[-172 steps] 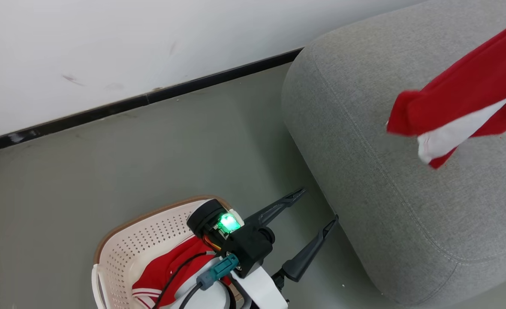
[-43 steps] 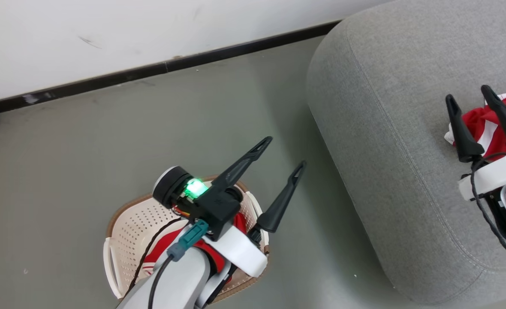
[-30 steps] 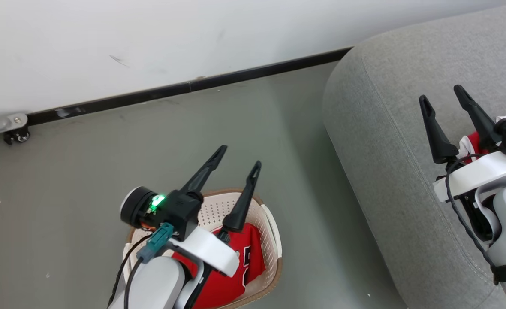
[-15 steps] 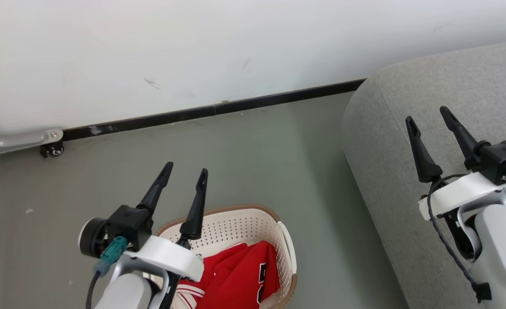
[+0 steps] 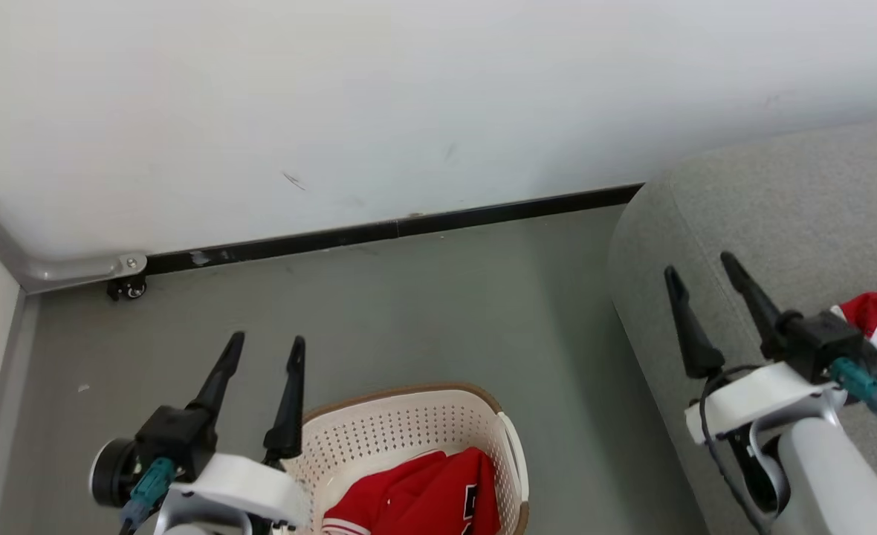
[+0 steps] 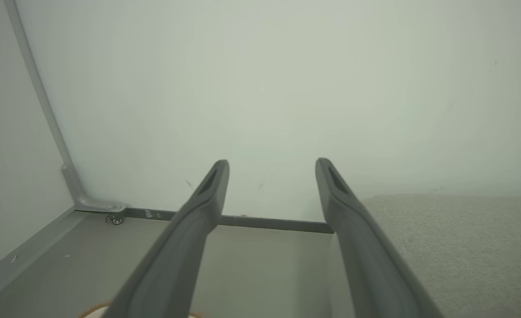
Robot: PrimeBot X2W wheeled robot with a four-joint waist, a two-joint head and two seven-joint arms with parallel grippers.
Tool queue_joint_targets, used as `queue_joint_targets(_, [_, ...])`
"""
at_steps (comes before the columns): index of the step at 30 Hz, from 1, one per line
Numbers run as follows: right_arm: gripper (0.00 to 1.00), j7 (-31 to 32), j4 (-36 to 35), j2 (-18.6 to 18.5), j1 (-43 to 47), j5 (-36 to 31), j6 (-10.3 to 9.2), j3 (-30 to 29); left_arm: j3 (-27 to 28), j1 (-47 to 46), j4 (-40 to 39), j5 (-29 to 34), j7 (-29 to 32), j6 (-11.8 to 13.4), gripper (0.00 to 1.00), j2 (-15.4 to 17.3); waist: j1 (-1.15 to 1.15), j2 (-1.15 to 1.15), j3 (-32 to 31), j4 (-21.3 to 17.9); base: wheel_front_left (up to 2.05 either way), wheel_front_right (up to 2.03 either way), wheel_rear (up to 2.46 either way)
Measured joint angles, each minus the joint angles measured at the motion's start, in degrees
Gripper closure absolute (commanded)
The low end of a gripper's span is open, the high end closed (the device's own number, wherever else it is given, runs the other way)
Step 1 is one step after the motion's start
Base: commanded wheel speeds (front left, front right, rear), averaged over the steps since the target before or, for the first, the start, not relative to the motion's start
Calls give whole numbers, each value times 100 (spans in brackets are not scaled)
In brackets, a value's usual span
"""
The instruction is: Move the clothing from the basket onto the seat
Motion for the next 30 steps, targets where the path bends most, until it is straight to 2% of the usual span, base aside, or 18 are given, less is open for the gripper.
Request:
queue_joint_targets(2, [0,-1,-60,171,334,-85,0,-154,224,249,-85,27,0,112,0,30,0,0,-127,44,0,0,0])
queue_joint_targets(9, [0,-42,-249,309,690,-318,0,-393,441,537,-191,78,0,188,0,75,0,0,-268,78,0,0,0])
queue_joint_targets(30, [0,-42,-913,606,1497,-698,0,-673,769,1124,-533,282,0,254,0,85,0,0,-355,-8,0,0,0])
